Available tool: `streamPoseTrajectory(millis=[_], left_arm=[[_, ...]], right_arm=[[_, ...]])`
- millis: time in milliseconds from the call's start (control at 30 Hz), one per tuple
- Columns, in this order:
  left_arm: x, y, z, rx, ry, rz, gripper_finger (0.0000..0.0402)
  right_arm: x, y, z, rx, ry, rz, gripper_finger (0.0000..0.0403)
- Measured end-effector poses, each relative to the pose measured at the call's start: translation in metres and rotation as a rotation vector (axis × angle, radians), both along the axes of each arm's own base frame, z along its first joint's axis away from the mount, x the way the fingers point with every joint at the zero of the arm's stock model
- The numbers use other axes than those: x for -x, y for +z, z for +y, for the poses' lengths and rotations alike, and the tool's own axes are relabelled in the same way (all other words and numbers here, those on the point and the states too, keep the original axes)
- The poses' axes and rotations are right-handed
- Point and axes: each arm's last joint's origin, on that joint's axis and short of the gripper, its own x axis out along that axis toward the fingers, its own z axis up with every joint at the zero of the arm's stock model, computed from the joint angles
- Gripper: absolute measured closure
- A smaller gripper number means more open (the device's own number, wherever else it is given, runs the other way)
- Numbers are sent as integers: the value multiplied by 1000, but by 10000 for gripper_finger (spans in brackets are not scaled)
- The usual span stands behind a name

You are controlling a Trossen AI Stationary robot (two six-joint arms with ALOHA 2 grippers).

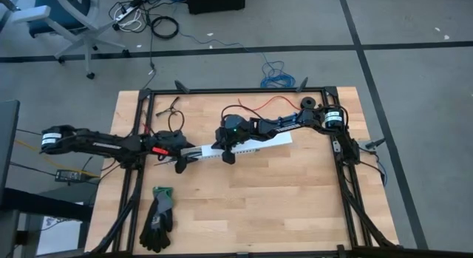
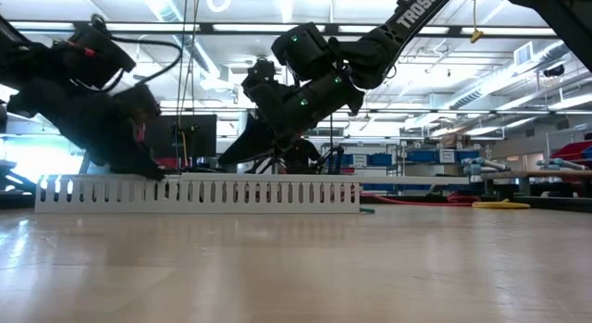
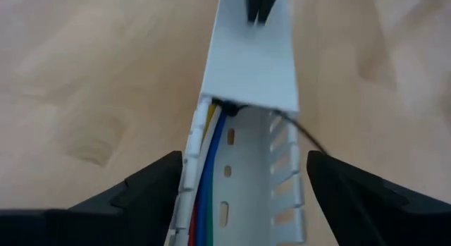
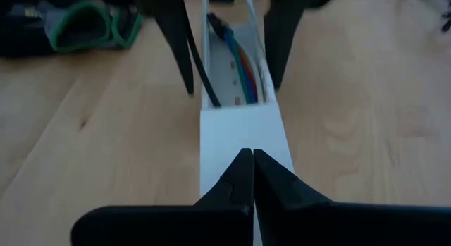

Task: Ziptie cables
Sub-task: Close the cable duct

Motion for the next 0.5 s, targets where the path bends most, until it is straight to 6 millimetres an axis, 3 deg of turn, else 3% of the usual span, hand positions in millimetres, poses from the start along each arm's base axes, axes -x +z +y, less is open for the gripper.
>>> streamPoseTrajectory(millis=[500], left_arm=[[14, -8, -16, -11, 61, -54, 88]], right_arm=[[2, -2, -6, -27, 23, 27, 403]])
